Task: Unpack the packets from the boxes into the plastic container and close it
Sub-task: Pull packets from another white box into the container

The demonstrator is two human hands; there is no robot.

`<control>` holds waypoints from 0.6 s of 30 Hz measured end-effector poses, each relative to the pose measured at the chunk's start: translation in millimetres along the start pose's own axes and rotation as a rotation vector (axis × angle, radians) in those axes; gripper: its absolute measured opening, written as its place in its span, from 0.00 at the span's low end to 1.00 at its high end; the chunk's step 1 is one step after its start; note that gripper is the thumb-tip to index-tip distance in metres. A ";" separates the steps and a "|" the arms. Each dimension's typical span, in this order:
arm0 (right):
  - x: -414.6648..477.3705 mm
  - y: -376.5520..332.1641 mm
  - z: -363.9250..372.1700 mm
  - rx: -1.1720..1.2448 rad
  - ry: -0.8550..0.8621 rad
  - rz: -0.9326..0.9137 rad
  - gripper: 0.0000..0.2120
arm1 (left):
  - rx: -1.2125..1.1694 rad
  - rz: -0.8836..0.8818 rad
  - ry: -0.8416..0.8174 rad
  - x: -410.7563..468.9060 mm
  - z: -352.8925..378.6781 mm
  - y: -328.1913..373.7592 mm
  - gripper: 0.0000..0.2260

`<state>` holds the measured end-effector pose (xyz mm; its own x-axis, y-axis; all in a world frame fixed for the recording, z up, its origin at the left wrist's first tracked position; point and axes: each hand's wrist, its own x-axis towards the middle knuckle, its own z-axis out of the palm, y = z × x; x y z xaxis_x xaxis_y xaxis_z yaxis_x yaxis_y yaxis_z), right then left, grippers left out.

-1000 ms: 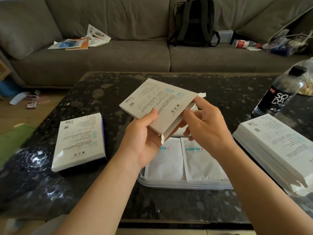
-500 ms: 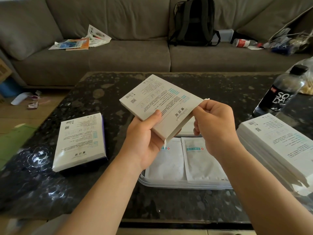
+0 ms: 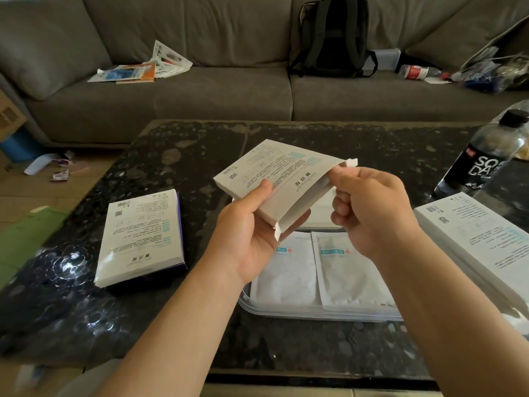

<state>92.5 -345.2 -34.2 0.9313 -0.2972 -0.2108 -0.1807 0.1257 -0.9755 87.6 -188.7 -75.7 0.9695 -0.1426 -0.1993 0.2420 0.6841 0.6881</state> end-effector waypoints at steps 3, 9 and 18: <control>2.3 -5.9 -0.9 0.140 -0.063 0.077 0.08 | -0.033 -0.016 0.002 0.0 0.8 2.5 0.17; 3.9 -15.5 1.9 0.384 -0.200 0.241 0.08 | -0.081 -0.024 0.014 0.2 1.0 6.8 0.20; -4.2 -17.4 18.5 -0.076 -0.100 0.090 0.19 | -0.114 0.051 0.063 1.3 -1.7 11.3 0.18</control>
<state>97.6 -328.6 -15.2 0.9364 -0.1914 -0.2942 -0.2849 0.0749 -0.9556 91.5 -180.0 -69.3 0.9752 -0.0630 -0.2123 0.1835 0.7666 0.6154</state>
